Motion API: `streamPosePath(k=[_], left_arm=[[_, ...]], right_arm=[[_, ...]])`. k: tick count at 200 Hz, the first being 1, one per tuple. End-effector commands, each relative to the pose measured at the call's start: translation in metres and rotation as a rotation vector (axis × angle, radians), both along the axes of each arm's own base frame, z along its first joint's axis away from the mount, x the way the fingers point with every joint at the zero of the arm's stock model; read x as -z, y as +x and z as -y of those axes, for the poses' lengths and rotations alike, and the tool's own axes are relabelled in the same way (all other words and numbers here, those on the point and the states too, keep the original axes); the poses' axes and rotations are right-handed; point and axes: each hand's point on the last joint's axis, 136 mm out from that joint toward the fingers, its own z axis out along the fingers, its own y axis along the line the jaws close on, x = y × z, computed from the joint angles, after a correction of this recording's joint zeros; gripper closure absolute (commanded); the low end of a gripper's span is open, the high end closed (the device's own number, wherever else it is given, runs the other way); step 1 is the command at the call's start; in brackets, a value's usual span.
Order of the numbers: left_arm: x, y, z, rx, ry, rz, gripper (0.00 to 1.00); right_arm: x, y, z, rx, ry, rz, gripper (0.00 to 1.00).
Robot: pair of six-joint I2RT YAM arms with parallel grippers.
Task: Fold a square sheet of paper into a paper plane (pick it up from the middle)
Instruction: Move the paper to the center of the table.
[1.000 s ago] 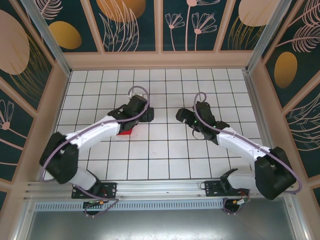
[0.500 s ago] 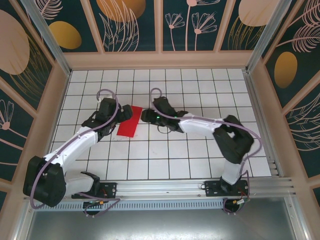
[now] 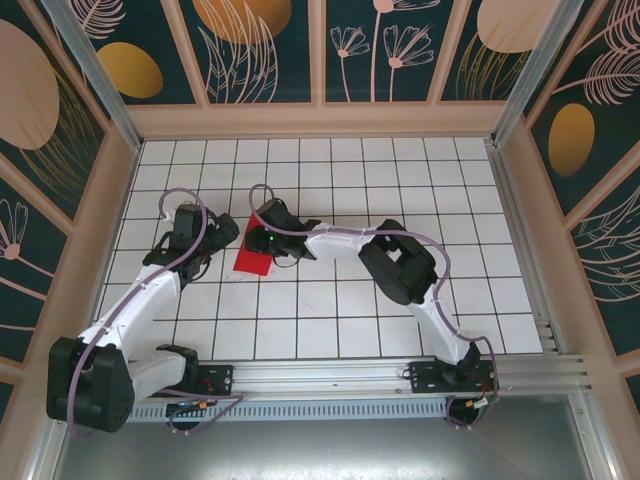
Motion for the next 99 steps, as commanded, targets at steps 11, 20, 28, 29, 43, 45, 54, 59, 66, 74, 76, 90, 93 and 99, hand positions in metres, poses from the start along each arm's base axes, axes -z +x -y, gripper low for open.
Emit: streamPosePath(k=[11, 20, 28, 29, 43, 45, 54, 59, 66, 74, 76, 90, 93, 99], left_arm=[[0.001, -0.008, -0.005, -0.018, 0.004, -0.010, 0.01], [0.000, -0.008, -0.003, -0.002, -0.001, -0.008, 0.01], [0.000, -0.008, 0.000, 0.016, -0.007, -0.006, 0.02], [0.000, -0.008, 0.000, 0.018, -0.008, -0.006, 0.01], [0.000, -0.008, 0.006, 0.053, -0.019, -0.001, 0.02], [0.000, -0.008, 0.007, 0.057, -0.022, 0.000, 0.02], [-0.001, -0.007, 0.012, 0.086, -0.033, 0.005, 0.02], [-0.001, -0.007, 0.014, 0.103, -0.038, 0.005, 0.01], [-0.001, -0.006, 0.020, 0.129, -0.051, 0.007, 0.01], [0.000, -0.006, 0.025, 0.160, -0.066, 0.009, 0.02], [0.000, -0.005, 0.027, 0.168, -0.071, 0.009, 0.01], [0.000, -0.004, 0.040, 0.226, -0.112, 0.010, 0.02], [0.002, -0.004, 0.042, 0.236, -0.122, 0.008, 0.02], [0.002, -0.004, 0.048, 0.264, -0.146, 0.011, 0.02]], right_arm=[[0.025, -0.009, 0.018, -0.040, -0.132, -0.041, 0.64], [0.033, -0.013, 0.030, -0.053, -0.181, -0.044, 0.64], [0.039, -0.016, 0.042, -0.069, -0.234, -0.036, 0.64], [0.039, -0.017, 0.044, -0.073, -0.240, -0.034, 0.64], [0.049, -0.025, 0.071, -0.103, -0.343, -0.016, 0.63], [0.050, -0.026, 0.076, -0.108, -0.355, -0.013, 0.63], [0.053, -0.033, 0.095, -0.129, -0.403, -0.007, 0.63], [0.055, -0.037, 0.106, -0.139, -0.427, -0.006, 0.63], [0.055, -0.043, 0.119, -0.156, -0.450, -0.002, 0.63], [0.055, -0.050, 0.134, -0.179, -0.469, 0.002, 0.62], [0.056, -0.052, 0.138, -0.183, -0.475, 0.000, 0.62], [0.052, -0.065, 0.159, -0.227, -0.487, 0.010, 0.62], [0.051, -0.068, 0.163, -0.234, -0.487, 0.008, 0.62], [0.051, -0.074, 0.171, -0.247, -0.484, 0.005, 0.62]])
